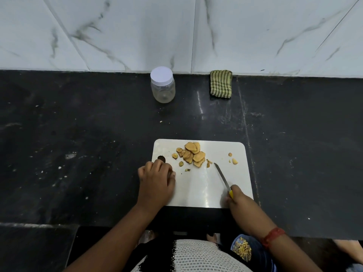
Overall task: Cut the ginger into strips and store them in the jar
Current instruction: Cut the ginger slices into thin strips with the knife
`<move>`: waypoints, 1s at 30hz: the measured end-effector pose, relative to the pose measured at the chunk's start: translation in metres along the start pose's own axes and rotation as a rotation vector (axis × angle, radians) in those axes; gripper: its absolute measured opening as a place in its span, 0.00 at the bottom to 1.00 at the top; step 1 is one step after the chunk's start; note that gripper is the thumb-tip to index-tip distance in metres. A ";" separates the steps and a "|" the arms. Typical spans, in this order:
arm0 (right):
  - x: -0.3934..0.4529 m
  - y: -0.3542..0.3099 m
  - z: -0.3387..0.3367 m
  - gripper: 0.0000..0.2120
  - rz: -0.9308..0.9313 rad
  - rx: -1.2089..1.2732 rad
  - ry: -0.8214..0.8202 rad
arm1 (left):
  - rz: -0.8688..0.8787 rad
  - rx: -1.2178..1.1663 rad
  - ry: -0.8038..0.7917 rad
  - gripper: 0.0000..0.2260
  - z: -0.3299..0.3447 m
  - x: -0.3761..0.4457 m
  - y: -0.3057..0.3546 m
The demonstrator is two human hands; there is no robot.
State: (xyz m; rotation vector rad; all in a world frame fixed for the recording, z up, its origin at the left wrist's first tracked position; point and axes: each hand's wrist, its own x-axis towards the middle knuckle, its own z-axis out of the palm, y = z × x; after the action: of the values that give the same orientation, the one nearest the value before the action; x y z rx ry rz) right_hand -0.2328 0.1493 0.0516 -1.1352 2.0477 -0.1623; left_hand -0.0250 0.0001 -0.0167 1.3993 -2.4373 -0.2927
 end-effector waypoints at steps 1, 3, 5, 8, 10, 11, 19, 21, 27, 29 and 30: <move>-0.002 -0.005 0.002 0.01 -0.006 0.027 0.006 | 0.002 -0.001 -0.013 0.08 0.000 0.001 0.001; -0.004 -0.017 0.005 0.01 -0.028 0.078 0.008 | -0.007 -0.018 -0.037 0.06 -0.001 0.005 0.003; -0.004 -0.026 0.007 0.01 -0.054 0.104 0.005 | -0.038 -0.064 -0.069 0.07 -0.002 0.008 0.008; 0.000 -0.031 0.007 0.04 -0.064 0.105 0.011 | -0.091 -0.153 -0.109 0.06 -0.005 0.009 0.015; 0.002 -0.031 0.005 0.05 -0.057 0.125 0.021 | -0.087 -0.181 -0.116 0.04 -0.005 0.008 0.017; 0.002 -0.031 0.004 0.05 -0.054 0.134 0.024 | -0.081 -0.192 -0.122 0.02 -0.006 0.007 0.017; -0.001 -0.033 0.012 0.04 -0.094 0.135 -0.015 | -0.083 -0.228 -0.159 0.06 -0.007 0.000 0.007; -0.002 -0.034 0.014 0.04 -0.098 0.139 -0.017 | -0.105 -0.217 -0.155 0.06 -0.007 -0.001 0.004; -0.002 -0.036 0.019 0.05 -0.125 0.115 -0.028 | -0.087 -0.224 -0.136 0.07 -0.007 -0.003 0.003; -0.002 -0.040 0.021 0.04 -0.142 0.118 -0.046 | -0.090 -0.210 -0.127 0.05 -0.005 -0.002 0.003; -0.002 -0.042 0.023 0.04 -0.151 0.123 -0.057 | -0.094 -0.206 -0.123 0.04 -0.004 -0.002 0.004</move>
State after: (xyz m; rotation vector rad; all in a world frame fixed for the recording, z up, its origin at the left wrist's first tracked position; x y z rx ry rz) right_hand -0.1883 0.1312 0.0555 -1.2033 1.8757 -0.3220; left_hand -0.0259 0.0034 -0.0118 1.4449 -2.3595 -0.6500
